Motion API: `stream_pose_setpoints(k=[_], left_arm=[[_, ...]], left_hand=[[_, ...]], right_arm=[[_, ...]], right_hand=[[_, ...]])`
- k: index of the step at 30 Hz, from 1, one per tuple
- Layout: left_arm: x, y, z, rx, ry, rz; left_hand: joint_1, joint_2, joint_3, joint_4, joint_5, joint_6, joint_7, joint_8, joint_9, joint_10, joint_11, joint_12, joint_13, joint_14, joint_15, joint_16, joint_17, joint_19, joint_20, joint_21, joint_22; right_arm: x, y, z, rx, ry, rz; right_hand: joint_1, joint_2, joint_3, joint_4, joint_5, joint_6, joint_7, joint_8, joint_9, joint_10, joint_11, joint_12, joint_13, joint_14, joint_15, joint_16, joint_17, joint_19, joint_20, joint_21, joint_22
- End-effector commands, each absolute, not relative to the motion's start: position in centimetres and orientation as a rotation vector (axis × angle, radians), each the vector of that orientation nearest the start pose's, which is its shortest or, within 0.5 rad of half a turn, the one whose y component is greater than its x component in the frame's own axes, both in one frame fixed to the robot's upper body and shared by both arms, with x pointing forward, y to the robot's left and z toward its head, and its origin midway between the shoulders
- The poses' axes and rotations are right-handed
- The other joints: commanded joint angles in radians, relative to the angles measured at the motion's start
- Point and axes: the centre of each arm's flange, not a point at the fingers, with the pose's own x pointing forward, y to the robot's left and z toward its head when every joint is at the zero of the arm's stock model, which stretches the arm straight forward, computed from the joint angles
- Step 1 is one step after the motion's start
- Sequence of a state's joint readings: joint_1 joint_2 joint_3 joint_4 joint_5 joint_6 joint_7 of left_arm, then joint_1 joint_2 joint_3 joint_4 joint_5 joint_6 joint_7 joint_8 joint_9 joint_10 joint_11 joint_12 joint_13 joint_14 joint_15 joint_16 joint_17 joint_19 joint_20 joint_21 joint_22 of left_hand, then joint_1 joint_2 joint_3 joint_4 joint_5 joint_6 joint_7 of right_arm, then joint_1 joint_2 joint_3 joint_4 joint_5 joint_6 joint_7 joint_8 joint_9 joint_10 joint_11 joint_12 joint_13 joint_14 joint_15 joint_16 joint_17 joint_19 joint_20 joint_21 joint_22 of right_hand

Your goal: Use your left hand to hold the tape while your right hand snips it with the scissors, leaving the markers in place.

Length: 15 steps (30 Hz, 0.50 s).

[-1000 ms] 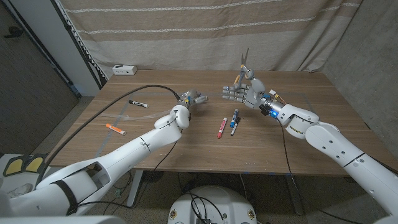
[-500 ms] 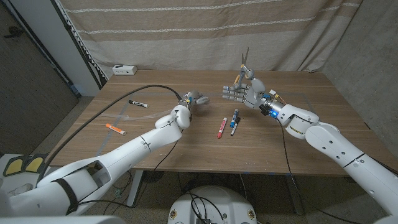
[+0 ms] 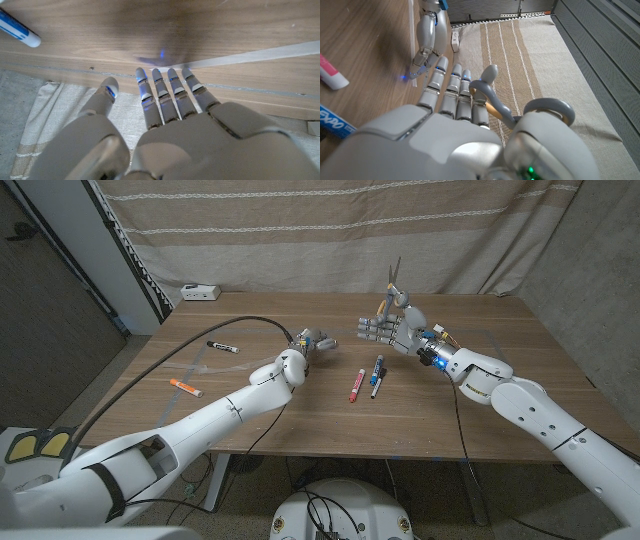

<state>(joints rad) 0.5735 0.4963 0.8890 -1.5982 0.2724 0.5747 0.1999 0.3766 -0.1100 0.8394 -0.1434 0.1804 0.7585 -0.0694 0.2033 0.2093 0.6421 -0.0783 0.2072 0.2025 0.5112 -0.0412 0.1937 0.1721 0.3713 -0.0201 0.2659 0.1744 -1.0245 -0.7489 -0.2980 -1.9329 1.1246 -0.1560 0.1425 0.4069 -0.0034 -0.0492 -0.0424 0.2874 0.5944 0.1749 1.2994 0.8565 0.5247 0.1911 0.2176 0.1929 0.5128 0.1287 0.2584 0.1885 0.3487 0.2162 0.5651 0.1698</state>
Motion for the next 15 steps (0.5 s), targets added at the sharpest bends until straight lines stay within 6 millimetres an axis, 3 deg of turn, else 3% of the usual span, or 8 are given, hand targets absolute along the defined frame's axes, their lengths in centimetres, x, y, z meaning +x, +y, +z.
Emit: stream_pose_setpoints(k=[1, 4, 15], left_arm=[[65.35, 11.73, -1.34, 1.076, -0.398, -0.005], [65.4, 11.76, -1.38, 1.076, -0.397, -0.008], [65.74, 11.76, -1.48, 1.061, -0.404, -0.026]], left_hand=[[-0.007, 0.003, 0.0, -0.007, -0.004, -0.005, -0.001, -0.001, 0.002, 0.001, 0.008, 0.004, 0.003, 0.002, -0.011, -0.005, 0.003, 0.01, -0.018, -0.003, 0.004], [-0.006, 0.004, 0.0, -0.008, -0.004, -0.016, 0.004, -0.004, 0.002, 0.001, 0.014, 0.004, 0.004, -0.002, -0.026, -0.006, 0.003, 0.014, -0.039, -0.005, 0.003], [-0.006, 0.005, 0.001, -0.008, -0.004, -0.017, 0.01, -0.002, 0.002, 0.002, 0.019, 0.005, 0.004, 0.0, -0.039, -0.006, 0.003, 0.02, -0.05, -0.008, 0.003]], right_arm=[[53.58, -20.42, 0.8, 0.211, -0.37, 0.726], [53.56, -20.35, 0.83, 0.209, -0.371, 0.725], [53.53, -20.22, 1.02, 0.207, -0.369, 0.725]], right_hand=[[0.003, 0.011, -0.005, -0.006, -0.003, 0.002, -0.002, 0.005, 0.0, -0.005, -0.001, -0.001, 0.004, 0.01, -0.005, -0.008, 0.003, 0.01, 0.0, -0.005, 0.006], [0.002, 0.012, -0.006, -0.007, -0.003, 0.002, -0.001, 0.007, 0.001, -0.005, -0.001, -0.002, 0.004, 0.011, -0.005, -0.01, 0.003, 0.012, 0.0, -0.009, 0.006], [0.003, 0.015, -0.008, -0.009, -0.004, 0.0, 0.001, 0.012, 0.007, -0.004, -0.001, -0.002, 0.004, 0.013, -0.004, -0.015, 0.003, 0.015, 0.0, -0.022, 0.006]])
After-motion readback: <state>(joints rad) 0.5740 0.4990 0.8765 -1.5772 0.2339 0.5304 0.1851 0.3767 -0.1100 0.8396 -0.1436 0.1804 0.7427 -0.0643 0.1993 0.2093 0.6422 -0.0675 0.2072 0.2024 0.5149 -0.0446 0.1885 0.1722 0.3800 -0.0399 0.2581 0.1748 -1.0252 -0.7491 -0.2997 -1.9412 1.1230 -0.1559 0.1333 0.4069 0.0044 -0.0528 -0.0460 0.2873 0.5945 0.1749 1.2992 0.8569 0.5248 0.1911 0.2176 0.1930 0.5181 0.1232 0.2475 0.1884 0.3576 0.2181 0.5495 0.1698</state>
